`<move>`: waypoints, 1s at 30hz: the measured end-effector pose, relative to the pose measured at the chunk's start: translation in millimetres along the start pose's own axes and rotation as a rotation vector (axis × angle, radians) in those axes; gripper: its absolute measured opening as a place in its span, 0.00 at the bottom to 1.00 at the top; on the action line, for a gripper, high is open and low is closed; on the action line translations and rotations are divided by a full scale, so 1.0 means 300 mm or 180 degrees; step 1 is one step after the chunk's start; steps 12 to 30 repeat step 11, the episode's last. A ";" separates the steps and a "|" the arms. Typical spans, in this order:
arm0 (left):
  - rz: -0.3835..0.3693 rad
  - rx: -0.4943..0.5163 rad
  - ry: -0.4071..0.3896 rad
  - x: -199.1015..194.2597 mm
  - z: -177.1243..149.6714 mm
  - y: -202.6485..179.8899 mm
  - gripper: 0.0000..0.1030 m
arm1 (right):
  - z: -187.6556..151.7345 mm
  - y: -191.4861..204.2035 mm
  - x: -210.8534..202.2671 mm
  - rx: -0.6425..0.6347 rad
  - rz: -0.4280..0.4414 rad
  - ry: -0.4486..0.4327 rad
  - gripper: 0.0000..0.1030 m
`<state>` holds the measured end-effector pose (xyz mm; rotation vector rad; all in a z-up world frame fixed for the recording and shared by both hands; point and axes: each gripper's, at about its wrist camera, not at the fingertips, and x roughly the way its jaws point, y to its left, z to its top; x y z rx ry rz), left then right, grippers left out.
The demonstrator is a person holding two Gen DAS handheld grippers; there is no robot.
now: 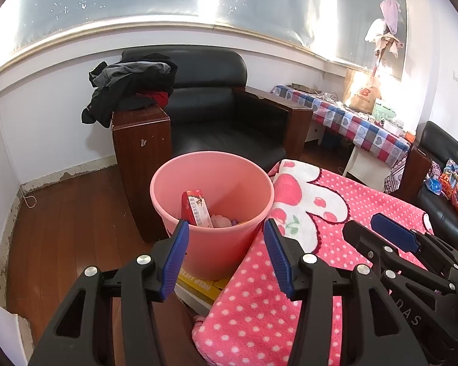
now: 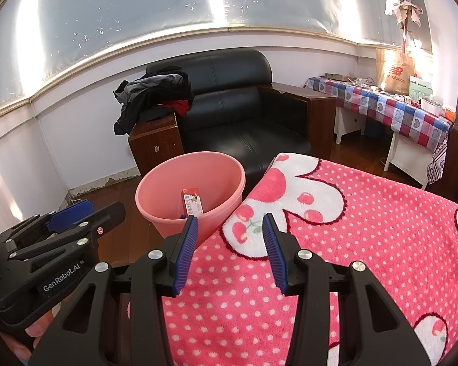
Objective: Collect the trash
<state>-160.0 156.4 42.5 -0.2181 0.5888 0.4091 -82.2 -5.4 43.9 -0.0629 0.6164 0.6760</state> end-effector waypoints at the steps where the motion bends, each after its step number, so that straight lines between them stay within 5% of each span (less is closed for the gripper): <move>1: -0.0004 0.0003 0.0000 0.000 -0.003 -0.001 0.50 | -0.003 -0.002 0.002 -0.0002 0.0001 0.0005 0.43; 30: -0.0028 0.0009 0.0062 0.031 -0.005 0.003 0.50 | -0.006 -0.018 0.024 0.0016 -0.0009 0.0056 0.43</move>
